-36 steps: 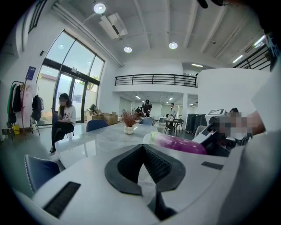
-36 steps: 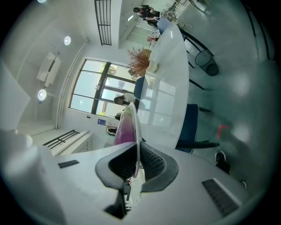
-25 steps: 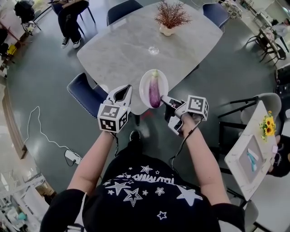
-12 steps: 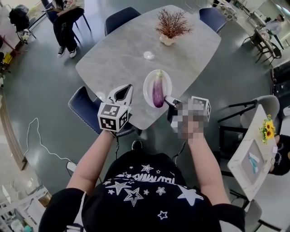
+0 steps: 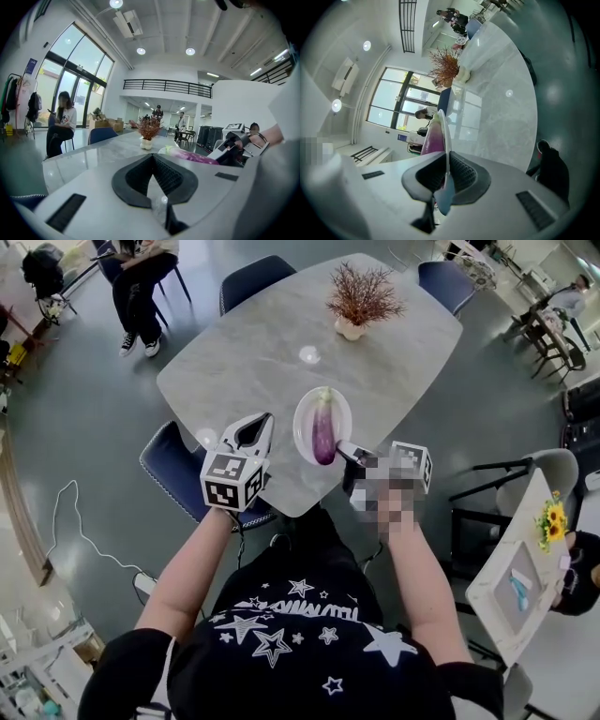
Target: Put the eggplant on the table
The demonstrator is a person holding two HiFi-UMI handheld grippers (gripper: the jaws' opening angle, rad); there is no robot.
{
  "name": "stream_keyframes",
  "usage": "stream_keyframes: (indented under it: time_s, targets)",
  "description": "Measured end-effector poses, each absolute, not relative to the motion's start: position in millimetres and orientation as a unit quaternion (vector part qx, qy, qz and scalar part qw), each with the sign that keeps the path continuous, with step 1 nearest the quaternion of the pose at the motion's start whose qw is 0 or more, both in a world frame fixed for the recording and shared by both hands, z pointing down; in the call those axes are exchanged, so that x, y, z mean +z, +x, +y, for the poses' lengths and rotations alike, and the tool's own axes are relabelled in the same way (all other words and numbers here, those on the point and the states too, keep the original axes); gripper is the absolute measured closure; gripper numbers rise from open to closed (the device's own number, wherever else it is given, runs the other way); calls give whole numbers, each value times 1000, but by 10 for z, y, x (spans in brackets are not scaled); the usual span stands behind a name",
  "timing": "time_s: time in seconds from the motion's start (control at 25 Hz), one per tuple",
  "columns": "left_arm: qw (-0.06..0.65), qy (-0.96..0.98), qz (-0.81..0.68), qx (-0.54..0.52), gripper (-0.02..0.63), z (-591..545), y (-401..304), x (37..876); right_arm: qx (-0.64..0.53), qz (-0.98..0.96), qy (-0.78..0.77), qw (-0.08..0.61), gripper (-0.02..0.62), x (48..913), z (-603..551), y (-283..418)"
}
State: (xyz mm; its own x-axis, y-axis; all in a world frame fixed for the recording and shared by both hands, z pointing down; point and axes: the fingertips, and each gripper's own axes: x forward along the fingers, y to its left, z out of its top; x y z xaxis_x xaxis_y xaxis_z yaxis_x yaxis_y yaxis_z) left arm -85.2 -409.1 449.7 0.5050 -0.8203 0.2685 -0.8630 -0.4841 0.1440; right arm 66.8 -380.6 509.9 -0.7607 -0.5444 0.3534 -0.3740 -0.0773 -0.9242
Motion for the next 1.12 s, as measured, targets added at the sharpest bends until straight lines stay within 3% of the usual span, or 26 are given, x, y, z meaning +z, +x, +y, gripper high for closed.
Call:
stream_keyframes:
  time_s: [1.12]
  targets:
    - [185, 799, -563, 99, 598, -5567, -913, 4987, -666, 688, -285, -27, 571, 5737, -5582, 533]
